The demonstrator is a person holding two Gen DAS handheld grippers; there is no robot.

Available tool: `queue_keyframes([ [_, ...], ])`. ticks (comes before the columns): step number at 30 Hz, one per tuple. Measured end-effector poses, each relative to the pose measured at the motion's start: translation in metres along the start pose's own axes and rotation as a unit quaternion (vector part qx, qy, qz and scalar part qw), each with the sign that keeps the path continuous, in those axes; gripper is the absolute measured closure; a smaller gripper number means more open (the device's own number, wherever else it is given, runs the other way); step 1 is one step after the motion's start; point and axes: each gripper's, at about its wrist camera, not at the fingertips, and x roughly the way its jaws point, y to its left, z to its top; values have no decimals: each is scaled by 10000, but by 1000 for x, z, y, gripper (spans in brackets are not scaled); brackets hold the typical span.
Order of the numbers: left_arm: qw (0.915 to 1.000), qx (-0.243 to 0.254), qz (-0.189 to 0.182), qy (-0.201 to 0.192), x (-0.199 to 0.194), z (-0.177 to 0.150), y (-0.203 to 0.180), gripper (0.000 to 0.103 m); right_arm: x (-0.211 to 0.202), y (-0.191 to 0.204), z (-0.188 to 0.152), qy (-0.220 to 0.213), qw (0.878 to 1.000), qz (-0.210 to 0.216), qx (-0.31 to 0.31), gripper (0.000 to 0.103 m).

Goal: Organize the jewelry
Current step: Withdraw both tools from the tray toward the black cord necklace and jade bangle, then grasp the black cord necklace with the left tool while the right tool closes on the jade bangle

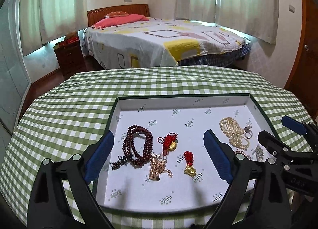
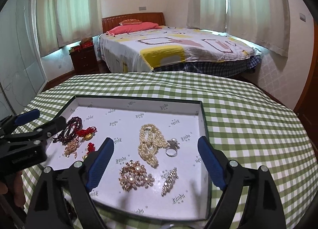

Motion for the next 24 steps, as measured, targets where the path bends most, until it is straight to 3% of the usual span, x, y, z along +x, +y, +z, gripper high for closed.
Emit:
queue_keyframes([
  [12,9998,-126,-6,-136,-31,-18,10,13,-30,-9,-20,-47,9998,-166,77,19],
  [24,9997,-229,-63,-112,-52,-72,8,13,-35,-14,-87,346,9986,-306,257,19],
])
